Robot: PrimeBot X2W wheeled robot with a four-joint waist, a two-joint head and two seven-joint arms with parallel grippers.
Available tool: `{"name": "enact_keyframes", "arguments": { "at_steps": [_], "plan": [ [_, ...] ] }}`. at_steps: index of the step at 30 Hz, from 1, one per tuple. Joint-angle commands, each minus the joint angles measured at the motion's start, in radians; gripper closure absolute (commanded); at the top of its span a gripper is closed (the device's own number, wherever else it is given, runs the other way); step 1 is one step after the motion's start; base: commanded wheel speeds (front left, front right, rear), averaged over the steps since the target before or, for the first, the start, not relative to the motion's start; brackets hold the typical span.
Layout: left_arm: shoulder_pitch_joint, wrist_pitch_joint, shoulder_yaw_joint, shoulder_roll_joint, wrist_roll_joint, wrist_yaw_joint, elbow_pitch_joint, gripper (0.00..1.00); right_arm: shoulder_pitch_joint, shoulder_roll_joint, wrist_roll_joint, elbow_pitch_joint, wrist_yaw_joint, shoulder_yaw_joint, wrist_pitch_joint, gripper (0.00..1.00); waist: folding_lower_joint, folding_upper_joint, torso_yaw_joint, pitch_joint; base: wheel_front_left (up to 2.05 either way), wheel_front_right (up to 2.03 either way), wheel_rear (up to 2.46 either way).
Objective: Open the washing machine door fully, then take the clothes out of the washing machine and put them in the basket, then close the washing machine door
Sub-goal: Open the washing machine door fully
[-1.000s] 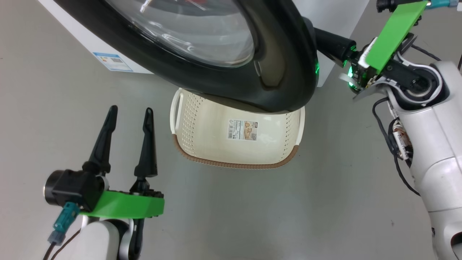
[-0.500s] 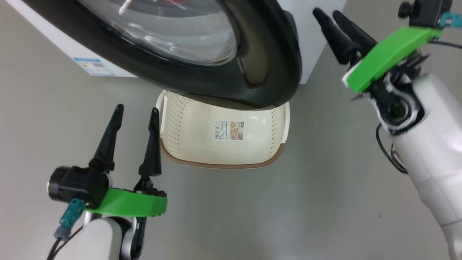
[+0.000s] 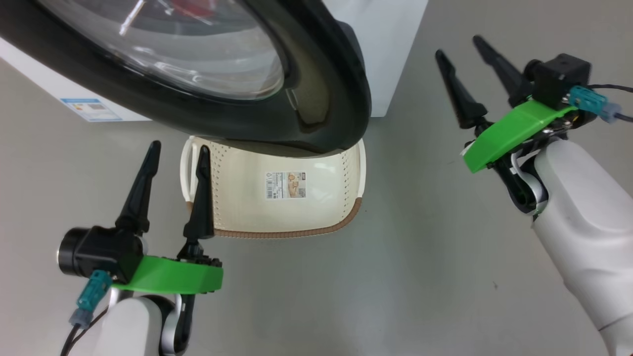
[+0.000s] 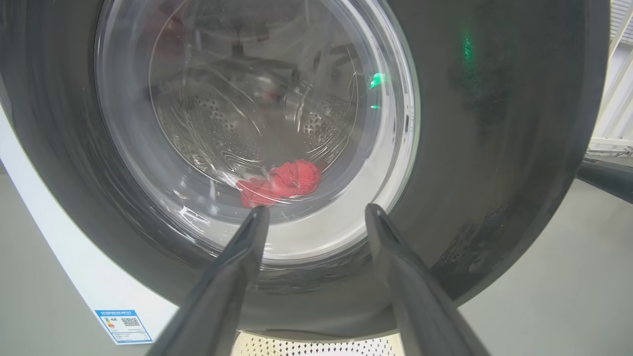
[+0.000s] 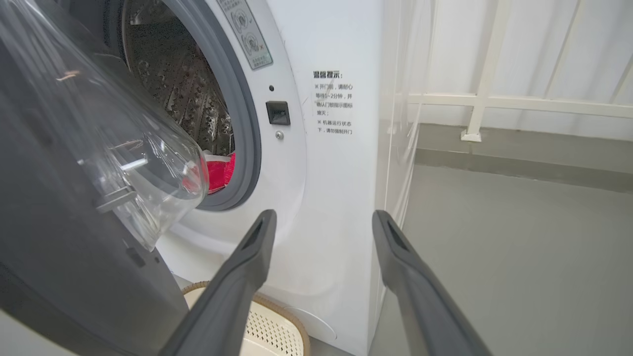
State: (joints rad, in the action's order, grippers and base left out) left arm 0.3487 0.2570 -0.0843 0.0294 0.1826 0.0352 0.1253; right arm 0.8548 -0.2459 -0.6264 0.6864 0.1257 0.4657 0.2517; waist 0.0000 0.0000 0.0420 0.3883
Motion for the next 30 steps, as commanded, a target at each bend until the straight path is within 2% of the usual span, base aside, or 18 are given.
{"name": "enact_keyframes", "arguments": {
  "at_steps": [1, 7, 13, 21, 30],
  "plan": [
    [0.009, 0.005, 0.035, 0.021, -0.013, -0.003, -0.025, 0.00, -0.048, 0.023, 0.062, -0.050, 0.005, -0.044, 0.009, 0.00, 0.0000, 0.0000, -0.009, 0.003, 0.00, 0.00, 0.00],
    [0.020, 0.005, 0.045, 0.021, -0.016, 0.004, -0.027, 0.00, -0.200, 0.113, 0.329, -0.217, 0.005, -0.250, 0.010, 0.00, 0.0000, 0.0000, -0.022, 0.005, 0.00, 0.00, 0.00],
    [0.017, 0.005, 0.047, 0.021, -0.024, 0.003, -0.040, 0.00, -0.302, 0.163, 0.425, -0.331, 0.005, -0.332, 0.010, 0.00, 0.0000, 0.0000, -0.030, -0.002, 0.00, 0.00, 0.00],
    [0.001, 0.005, 0.040, 0.021, -0.021, 0.005, -0.048, 0.00, -0.445, 0.191, 0.465, -0.461, 0.005, -0.402, 0.010, 0.00, 0.0000, 0.0000, -0.027, -0.028, 0.00, 0.00, 0.00],
    [-0.021, 0.005, 0.040, 0.021, -0.003, 0.004, -0.052, 0.00, -0.549, 0.195, 0.484, -0.560, 0.005, -0.369, 0.010, 0.00, 0.0000, 0.0000, -0.027, -0.050, 0.00, 0.00, 0.00]
  ]
}}
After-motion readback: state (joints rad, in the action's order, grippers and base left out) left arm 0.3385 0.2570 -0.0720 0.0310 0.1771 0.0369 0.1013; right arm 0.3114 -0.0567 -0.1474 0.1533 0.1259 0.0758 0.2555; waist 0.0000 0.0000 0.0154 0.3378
